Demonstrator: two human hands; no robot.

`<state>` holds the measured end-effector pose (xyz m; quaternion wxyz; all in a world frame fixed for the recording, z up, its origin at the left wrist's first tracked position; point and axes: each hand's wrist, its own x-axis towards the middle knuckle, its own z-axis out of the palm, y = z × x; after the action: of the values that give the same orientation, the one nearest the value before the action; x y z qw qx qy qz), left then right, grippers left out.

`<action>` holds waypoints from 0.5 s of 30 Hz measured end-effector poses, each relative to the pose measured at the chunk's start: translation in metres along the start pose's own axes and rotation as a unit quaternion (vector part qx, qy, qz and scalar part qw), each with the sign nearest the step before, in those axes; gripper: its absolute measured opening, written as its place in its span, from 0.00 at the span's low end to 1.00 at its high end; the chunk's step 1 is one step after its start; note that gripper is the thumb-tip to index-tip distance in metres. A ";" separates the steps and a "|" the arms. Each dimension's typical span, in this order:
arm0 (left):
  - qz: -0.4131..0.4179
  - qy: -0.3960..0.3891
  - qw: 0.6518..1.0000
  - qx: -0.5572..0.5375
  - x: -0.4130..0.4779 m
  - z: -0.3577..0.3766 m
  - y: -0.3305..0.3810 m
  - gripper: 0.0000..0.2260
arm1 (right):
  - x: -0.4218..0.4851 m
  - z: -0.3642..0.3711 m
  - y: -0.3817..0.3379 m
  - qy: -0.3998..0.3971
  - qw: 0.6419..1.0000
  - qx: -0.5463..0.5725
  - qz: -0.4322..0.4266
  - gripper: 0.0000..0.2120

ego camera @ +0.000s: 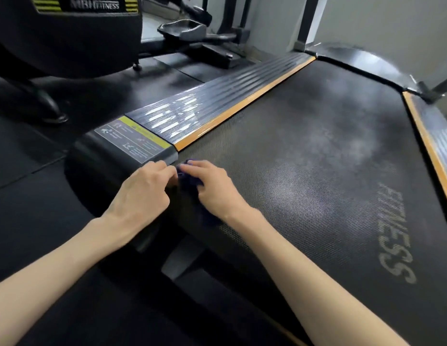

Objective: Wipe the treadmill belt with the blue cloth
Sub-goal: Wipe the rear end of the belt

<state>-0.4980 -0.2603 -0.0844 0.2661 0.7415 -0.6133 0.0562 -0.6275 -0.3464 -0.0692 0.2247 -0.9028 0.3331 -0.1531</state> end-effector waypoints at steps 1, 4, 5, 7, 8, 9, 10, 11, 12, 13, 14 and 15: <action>-0.002 0.007 1.000 0.010 0.002 -0.001 0.001 0.14 | -0.003 0.003 -0.002 0.001 1.000 -0.005 -0.018 0.25; -0.001 0.003 1.000 0.031 0.013 -0.008 0.003 0.12 | 0.016 -0.003 0.012 0.036 0.998 -0.027 0.042 0.26; -0.001 -0.009 1.000 0.022 0.017 -0.011 0.003 0.12 | 0.028 -0.008 0.020 0.051 0.994 -0.031 0.086 0.25; -0.006 -0.030 1.000 0.005 0.022 -0.017 0.003 0.13 | 0.044 -0.018 0.024 0.081 0.985 -0.041 0.147 0.21; -0.008 -0.026 1.000 0.001 0.024 -0.020 0.004 0.13 | 0.046 -0.018 0.021 0.084 0.983 -0.048 0.156 0.20; -0.011 -0.020 1.000 0.002 0.027 -0.022 0.004 0.13 | 0.043 -0.015 0.016 0.074 0.984 -0.049 0.156 0.20; -0.018 -0.010 1.000 0.003 0.029 -0.025 0.002 0.13 | 0.036 -0.008 0.005 0.055 0.987 -0.051 0.143 0.20; -0.028 -0.007 1.000 0.003 0.031 -0.027 -0.001 0.13 | 0.025 0.003 -0.008 0.042 0.990 -0.059 0.121 0.19; -0.035 -0.009 0.999 0.003 0.034 -0.029 -0.004 0.13 | 0.012 0.015 -0.022 0.033 0.992 -0.069 0.102 0.19; -0.037 -0.013 0.999 0.006 0.036 -0.031 -0.006 0.13 | 0.001 0.029 -0.033 0.035 0.992 -0.083 0.085 0.19; -0.036 -0.018 0.999 0.007 0.037 -0.032 -0.008 0.13 | -0.004 0.038 -0.040 0.047 0.991 -0.101 0.080 0.20; -0.034 -0.021 0.999 0.004 0.037 -0.032 -0.008 0.13 | -0.006 0.046 -0.043 0.059 0.988 -0.122 0.078 0.22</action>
<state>-0.4741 -0.2775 -0.0446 0.2518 0.7642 -0.5928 0.0340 -0.5892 -0.2998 -0.0871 0.1043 -0.8841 0.4312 -0.1467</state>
